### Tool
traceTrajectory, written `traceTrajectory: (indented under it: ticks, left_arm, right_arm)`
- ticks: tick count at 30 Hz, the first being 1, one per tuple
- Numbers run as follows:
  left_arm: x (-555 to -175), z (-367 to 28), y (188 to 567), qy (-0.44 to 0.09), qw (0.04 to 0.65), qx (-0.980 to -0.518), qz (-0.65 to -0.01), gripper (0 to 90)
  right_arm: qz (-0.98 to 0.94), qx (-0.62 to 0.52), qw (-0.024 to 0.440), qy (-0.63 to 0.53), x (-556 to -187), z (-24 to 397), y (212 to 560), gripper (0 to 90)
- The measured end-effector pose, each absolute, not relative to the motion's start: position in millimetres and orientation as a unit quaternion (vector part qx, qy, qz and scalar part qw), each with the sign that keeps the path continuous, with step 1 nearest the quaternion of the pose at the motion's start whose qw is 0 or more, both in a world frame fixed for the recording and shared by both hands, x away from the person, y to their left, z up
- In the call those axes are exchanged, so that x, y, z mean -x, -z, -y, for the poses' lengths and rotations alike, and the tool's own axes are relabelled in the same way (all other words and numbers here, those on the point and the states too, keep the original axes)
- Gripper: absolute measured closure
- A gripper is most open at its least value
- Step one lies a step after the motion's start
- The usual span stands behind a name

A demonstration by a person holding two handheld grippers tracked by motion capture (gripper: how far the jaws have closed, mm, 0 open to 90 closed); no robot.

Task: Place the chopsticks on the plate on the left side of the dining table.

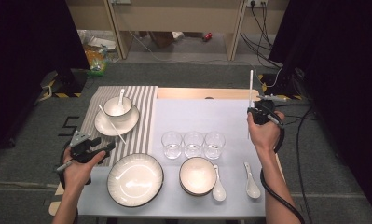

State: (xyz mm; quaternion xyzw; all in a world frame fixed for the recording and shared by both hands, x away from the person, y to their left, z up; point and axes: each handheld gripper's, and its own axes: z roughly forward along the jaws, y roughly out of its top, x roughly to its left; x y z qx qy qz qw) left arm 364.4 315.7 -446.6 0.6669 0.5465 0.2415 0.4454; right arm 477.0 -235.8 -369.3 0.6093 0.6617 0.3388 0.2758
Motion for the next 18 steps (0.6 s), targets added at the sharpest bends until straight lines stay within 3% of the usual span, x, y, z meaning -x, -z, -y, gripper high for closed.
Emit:
traceTrajectory:
  ticks: [18]
  left_arm:
    - [-364,-316,445,-0.244,0.447,-0.664,-0.547,32.4]
  right_arm:
    - [-0.651,-0.587,0.3,-0.375,-482,219,366,86.4]
